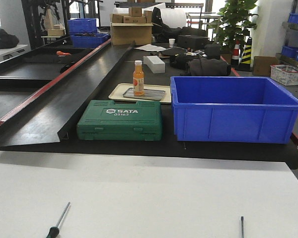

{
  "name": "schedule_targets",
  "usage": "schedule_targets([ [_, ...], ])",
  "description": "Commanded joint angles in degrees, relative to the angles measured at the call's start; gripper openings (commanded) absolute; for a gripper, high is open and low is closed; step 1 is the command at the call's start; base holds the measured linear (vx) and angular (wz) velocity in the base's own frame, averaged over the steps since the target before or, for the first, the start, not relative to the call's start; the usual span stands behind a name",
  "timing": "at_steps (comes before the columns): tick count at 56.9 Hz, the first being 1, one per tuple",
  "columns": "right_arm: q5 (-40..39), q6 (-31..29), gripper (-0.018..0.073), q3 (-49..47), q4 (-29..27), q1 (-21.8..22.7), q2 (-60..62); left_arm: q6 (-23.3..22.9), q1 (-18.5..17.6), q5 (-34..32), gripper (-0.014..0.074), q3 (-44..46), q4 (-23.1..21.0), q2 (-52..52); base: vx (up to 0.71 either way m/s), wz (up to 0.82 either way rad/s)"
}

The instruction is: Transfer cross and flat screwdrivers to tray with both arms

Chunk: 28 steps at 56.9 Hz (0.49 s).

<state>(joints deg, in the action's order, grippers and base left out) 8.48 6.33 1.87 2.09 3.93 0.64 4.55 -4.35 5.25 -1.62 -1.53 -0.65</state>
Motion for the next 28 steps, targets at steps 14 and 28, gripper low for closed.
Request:
schedule_targets([
  [14, -4.89, -0.21, -0.0008, 0.84, 0.13, 0.3, 0.63, -0.5, 0.24, -4.5, -0.0007, -1.59, -0.12, -0.91, 0.0, 0.0],
  [28, -4.89, -0.21, -0.0008, 0.84, 0.13, 0.3, 0.63, -0.5, 0.24, -4.5, -0.0007, -1.59, -0.12, -0.91, 0.0, 0.0],
])
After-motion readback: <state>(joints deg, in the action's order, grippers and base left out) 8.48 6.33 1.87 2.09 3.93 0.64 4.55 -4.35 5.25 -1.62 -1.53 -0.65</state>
